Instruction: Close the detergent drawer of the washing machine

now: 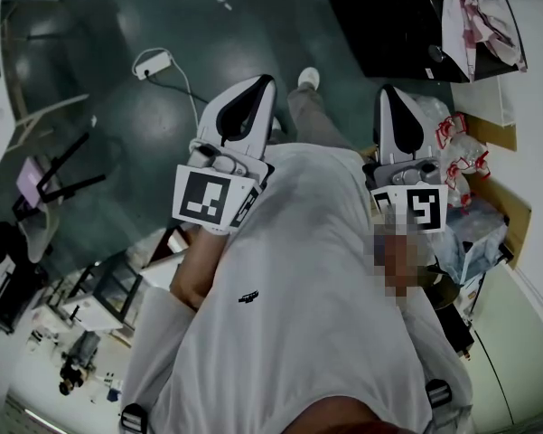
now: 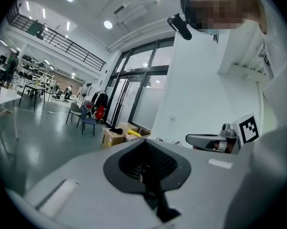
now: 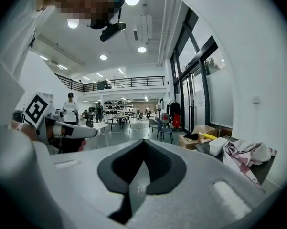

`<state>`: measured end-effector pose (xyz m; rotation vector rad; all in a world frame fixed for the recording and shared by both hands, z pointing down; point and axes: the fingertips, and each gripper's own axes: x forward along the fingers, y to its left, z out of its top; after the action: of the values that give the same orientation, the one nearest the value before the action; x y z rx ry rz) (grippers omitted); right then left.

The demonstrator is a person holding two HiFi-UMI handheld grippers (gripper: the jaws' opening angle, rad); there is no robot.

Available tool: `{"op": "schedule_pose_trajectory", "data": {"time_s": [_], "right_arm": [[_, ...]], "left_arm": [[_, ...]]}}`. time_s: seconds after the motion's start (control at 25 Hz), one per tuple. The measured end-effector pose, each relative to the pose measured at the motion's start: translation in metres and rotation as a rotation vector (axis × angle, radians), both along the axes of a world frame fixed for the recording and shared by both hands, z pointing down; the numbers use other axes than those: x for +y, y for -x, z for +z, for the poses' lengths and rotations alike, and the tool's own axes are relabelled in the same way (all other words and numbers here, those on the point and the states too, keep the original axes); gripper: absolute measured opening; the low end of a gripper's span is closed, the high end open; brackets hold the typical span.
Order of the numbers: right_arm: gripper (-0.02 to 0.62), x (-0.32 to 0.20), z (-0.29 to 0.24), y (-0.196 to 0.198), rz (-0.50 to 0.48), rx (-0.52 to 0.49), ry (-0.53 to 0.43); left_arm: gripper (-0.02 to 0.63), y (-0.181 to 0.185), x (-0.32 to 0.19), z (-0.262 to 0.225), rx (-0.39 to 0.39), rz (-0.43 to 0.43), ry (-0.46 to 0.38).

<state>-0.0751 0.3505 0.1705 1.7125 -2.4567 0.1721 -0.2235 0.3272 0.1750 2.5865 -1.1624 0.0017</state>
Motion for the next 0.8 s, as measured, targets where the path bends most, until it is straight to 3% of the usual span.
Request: {"op": "schedule_pose_trajectory", "data": {"time_s": [0.8], "right_arm": [[-0.008,-0.175,0.0,-0.111,-0.005,-0.08,-0.031]], "left_arm": [[0.014,-0.103,-0.164,-0.014,-0.077,-0.022,-0.029]]}}
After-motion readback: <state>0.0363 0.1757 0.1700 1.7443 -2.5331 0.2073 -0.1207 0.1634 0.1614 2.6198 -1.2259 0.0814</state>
